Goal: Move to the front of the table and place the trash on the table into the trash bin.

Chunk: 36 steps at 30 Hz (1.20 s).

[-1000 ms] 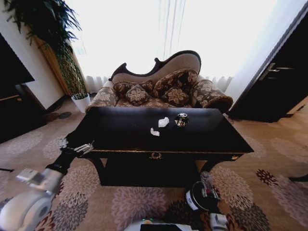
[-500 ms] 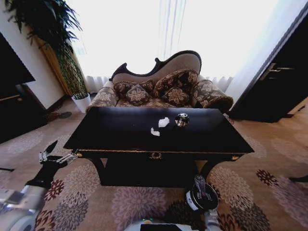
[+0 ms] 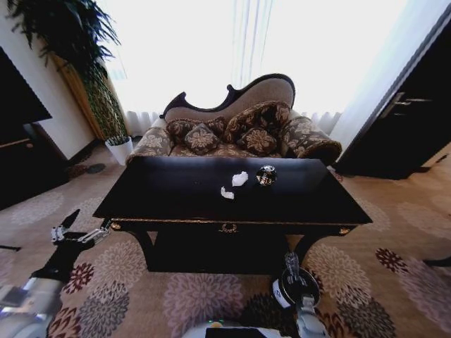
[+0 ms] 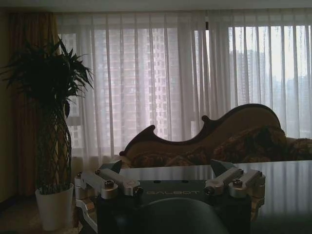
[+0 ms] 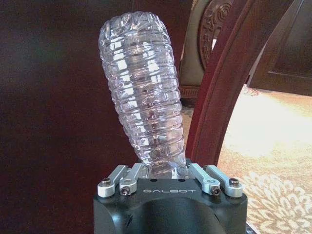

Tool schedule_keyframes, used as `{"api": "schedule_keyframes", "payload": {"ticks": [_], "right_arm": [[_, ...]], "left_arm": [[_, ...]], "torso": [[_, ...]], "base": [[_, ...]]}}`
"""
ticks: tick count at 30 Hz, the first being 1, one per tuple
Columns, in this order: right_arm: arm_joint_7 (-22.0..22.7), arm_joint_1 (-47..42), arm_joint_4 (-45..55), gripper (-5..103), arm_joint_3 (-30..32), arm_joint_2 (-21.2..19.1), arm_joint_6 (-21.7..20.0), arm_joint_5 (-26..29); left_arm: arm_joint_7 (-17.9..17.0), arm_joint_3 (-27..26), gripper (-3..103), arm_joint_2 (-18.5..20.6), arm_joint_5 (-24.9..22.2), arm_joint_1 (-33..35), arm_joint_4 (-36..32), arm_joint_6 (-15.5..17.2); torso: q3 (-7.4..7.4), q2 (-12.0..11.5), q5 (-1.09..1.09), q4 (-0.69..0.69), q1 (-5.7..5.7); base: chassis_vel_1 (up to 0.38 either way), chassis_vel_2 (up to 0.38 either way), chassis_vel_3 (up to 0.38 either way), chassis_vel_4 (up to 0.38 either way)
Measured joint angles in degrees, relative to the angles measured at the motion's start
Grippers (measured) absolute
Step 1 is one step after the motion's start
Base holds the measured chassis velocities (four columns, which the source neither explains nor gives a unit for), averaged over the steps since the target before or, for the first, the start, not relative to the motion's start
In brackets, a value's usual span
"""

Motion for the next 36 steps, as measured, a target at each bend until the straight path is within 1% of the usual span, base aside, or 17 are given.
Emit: {"api": "schedule_keyframes", "payload": {"ticks": [3, 4, 6, 7, 9, 10, 12, 15, 17, 18, 19, 21, 22, 23, 25, 31, 36], "right_arm": [[-0.17, 0.45, -1.15, 28, 0.33, -0.19, 0.34, -0.29], [-0.31, 0.82, -2.32, 25, 0.65, -0.5, 1.03, -0.57], [-0.53, 1.01, -3.35, 36, 0.99, -0.93, 1.47, -0.55], [-0.53, 1.01, -3.35, 36, 0.99, -0.93, 1.47, -0.55], [-0.69, 0.99, -3.83, 47, 1.29, -1.21, 1.52, -0.19], [-0.71, 1.01, -4.01, 47, 1.34, -1.28, 1.52, -0.14], [-0.72, 1.09, -4.22, 53, 1.39, -1.33, 1.52, -0.11], [-0.74, 1.77, -4.95, 69, 1.88, -1.39, 1.55, -0.4], [-0.74, 1.91, -5.0, 69, 2.04, -1.37, 1.52, -0.48], [-0.74, 2.1, -5.03, 80, 2.24, -1.3, 1.44, -0.53], [-0.73, 2.12, -5.03, 86, 2.33, -1.25, 1.33, -0.54], [-0.73, 2.11, -5.02, 86, 2.35, -1.22, 1.29, -0.56], [-0.71, 1.97, -4.88, 91, 2.38, -1.18, 1.27, -0.55], [-0.71, 1.97, -4.88, 91, 2.38, -1.18, 1.27, -0.55], [-0.71, 1.14, -3.96, 100, 2.39, -1.01, 1.23, -0.39], [-0.95, -1.25, -1.92, 100, 2.28, -0.79, 2.39, -0.27], [-1.82, -5.88, 2.14, 100, 2.55, -0.13, 6.34, -2.04]], "left_arm": [[-0.02, 0.3, 100, 0.03, -0.01, -0.52, 0.02, 0.22], [-0.1, 0.58, 100, 0.01, -0.06, -0.69, -0.01, 0.49], [-0.25, 1.02, 100, -0.2, -0.08, -0.82, -0.18, 0.72], [-0.25, 1.02, 100, -0.2, -0.08, -0.82, -0.18, 0.72], [-0.31, 1.29, 100, -0.37, -0.09, -0.78, -0.21, 0.77], [-0.33, 1.3, 100, -0.39, -0.1, -0.76, -0.21, 0.78], [-0.33, 1.32, 100, -0.39, -0.11, -0.72, -0.21, 0.78], [-0.34, 1.32, 100, -0.41, -0.13, -0.52, -0.21, 0.78], [-0.34, 1.31, 100, -0.44, -0.16, -0.41, -0.21, 0.78], [-0.34, 1.3, 100, -0.51, -0.17, -0.27, -0.21, 0.74], [-0.34, 1.29, 100, -0.59, -0.17, -0.2, -0.21, 0.67], [-0.34, 1.28, 100, -0.66, -0.17, -0.17, -0.22, 0.62], [-0.34, 1.28, 100, -0.77, -0.17, -0.08, -0.25, 0.55], [-0.34, 1.28, 100, -0.77, -0.17, -0.08, -0.25, 0.55], [-0.33, 1.31, 100, -0.94, -0.17, 0.09, -0.34, 0.45], [-0.3, 1.36, 100, -1.35, -0.17, 0.44, -0.41, 0.16], [-0.31, 0.74, 100, -1.27, -0.56, 0.93, -0.37, -0.28]], "torso": [[0.0, 0.0, 0.01, -0.01, 0.0], [0.0, 0.0, -0.01, -0.02, 0.0], [0.0, 0.0, -0.01, -0.01, 0.0], [0.0, 0.0, -0.01, -0.01, 0.0], [0.0, 0.0, 0.0, -0.01, 0.0], [0.0, 0.0, 0.0, -0.01, 0.0], [0.0, 0.0, 0.0, -0.01, 0.0], [0.0, 0.0, -0.01, -0.01, 0.0], [0.0, 0.0, 0.0, -0.01, 0.0], [0.0, 0.0, 0.0, -0.01, 0.0], [0.0, 0.0, 0.0, 0.0, 0.0], [0.0, 0.0, 0.0, -0.01, 0.0], [0.0, 0.0, 0.0, -0.01, 0.0], [0.0, 0.0, 0.0, -0.01, 0.0], [0.0, 0.0, 0.0, 0.0, 0.0], [0.0, 0.0, 0.0, -0.01, 0.0], [-0.01, 0.0, 0.0, -0.01, 0.0]], "base": [[0.0, 0.0, 0.0, 0.0], [0.0, 0.0, 0.0, 0.0], [0.0, 0.0, 0.0, 0.0], [0.0, 0.0, 0.0, 0.0], [0.0, 0.0, 0.0, 0.0], [0.0, 0.0, 0.0, 0.0], [0.0, 0.0, 0.0, 0.0], [0.0, 0.0, 0.0, 0.0], [0.0, 0.0, 0.0, 0.0], [0.0, 0.0, 0.0, 0.0], [0.0, 0.0, 0.0, 0.0], [0.0, 0.0, 0.0, 0.0], [0.0, 0.0, 0.0, 0.0], [0.0, 0.0, 0.0, 0.0], [0.0, 0.0, 0.0, 0.0], [0.0, 0.0, 0.0, 0.0], [0.0, 0.0, 0.0, 0.0]]}}
